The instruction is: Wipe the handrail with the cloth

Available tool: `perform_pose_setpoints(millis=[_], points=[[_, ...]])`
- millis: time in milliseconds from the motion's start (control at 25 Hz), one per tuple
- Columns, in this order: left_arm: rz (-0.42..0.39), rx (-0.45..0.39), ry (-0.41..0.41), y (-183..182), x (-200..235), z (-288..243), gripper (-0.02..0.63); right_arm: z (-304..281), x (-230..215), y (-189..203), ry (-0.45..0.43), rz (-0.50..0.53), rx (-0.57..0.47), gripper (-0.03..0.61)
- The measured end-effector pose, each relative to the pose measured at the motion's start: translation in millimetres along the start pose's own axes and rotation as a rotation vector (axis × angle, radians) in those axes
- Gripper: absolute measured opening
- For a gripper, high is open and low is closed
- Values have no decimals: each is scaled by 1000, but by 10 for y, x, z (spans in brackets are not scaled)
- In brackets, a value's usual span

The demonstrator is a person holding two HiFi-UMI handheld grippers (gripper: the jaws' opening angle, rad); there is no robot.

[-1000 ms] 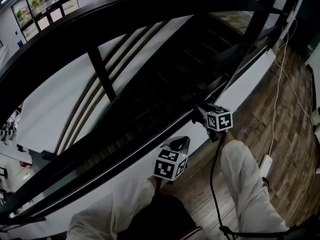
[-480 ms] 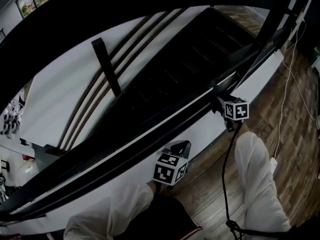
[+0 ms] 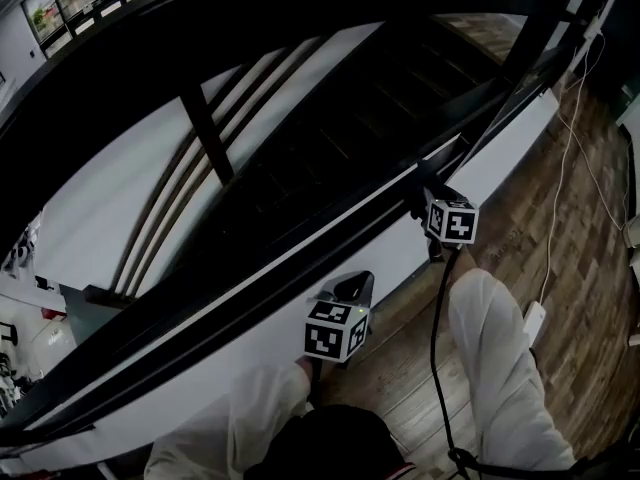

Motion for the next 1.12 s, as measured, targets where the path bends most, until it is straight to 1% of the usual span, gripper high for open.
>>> perform_pose_setpoints(millis=[40, 120, 240, 360, 480, 600, 720, 840, 960, 1120], points=[[11, 7, -23, 9, -16, 42, 2, 127, 95, -26, -2, -5, -9, 84], [32, 27, -57, 65, -127, 190, 2, 431, 286, -24, -26, -11, 9, 83], [22, 39, -93, 88, -262, 483, 2, 854, 563, -31, -83, -10, 60, 83], [-14, 16, -142, -112, -336, 865, 2, 1303, 789, -187, -131, -4, 95, 82], [-41, -15, -201, -380, -515, 1350, 2, 1854, 1087, -394, -195, 26, 129, 81], [-64, -59, -271, -688, -733, 1871, 2, 2427, 1455, -668, -260, 29, 134, 81], [-73, -89, -330, -942, -1062, 2515, 2, 3064, 1933, -994, -340, 29, 128, 81], [-62, -103, -416, -1091, -1320, 3294, 2, 3711, 2618, -1334, -473, 49, 113, 81], [-23, -146, -493, -1238, -1566, 4091, 2, 4441, 3210, -1684, -569, 61, 89, 83], [21, -216, -572, -1461, -1988, 5088, 2, 5426, 3715, -2198, -658, 61, 33, 83]])
Point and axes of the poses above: the fingertips, and each gripper's own axes: z backward along the fingers, x to its left, y out of its underside, the point moved 3 cm from there along z, backward along the fingers, and after that the axes turned 5 degrees about -y, right-handed, at the moved point
